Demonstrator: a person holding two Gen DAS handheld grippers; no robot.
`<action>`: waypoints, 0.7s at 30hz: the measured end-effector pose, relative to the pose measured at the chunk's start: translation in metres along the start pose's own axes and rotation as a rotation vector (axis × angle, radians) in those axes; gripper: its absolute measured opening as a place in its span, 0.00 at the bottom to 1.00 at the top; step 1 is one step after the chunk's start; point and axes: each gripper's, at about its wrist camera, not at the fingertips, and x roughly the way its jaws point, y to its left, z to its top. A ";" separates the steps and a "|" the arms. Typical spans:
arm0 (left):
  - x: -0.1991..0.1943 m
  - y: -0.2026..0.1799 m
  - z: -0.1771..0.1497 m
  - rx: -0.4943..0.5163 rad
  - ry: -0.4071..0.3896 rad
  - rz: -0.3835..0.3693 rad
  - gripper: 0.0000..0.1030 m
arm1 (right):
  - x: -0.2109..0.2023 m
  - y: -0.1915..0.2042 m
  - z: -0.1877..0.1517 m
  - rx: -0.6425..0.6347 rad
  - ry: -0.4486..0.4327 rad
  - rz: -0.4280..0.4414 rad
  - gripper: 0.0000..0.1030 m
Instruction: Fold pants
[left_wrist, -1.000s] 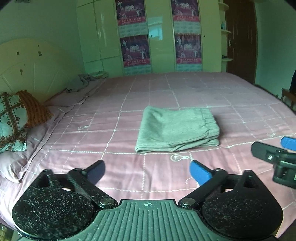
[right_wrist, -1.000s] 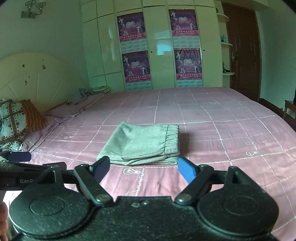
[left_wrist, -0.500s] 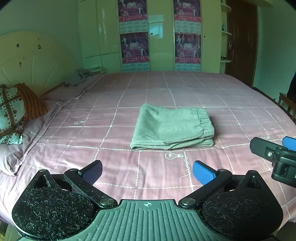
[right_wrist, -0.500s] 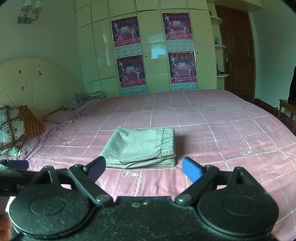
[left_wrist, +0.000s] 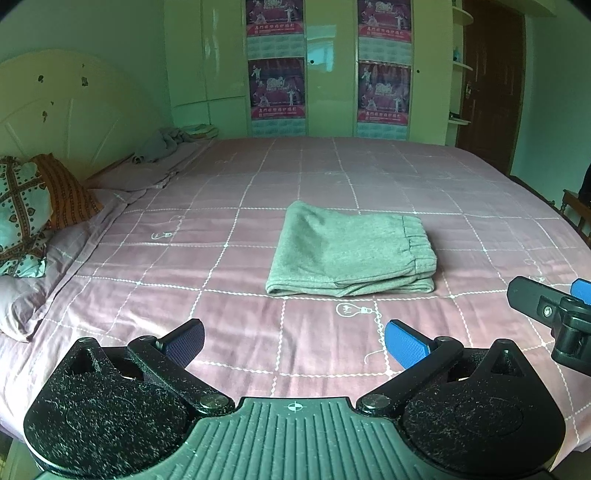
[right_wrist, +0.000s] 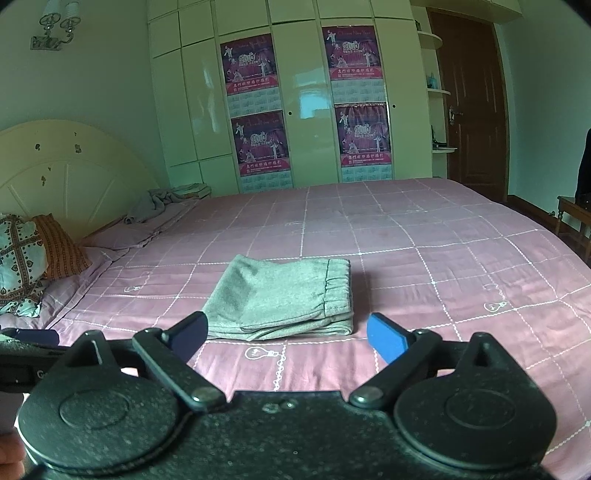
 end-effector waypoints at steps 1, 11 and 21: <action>0.001 0.001 0.000 -0.001 0.001 -0.001 1.00 | 0.000 0.000 0.000 0.000 0.002 0.000 0.91; 0.004 0.002 0.006 -0.008 -0.003 -0.005 1.00 | -0.002 0.002 0.004 0.003 0.005 0.010 0.92; 0.008 -0.002 0.008 -0.001 0.000 -0.010 1.00 | -0.002 0.001 0.005 0.008 0.013 0.015 0.93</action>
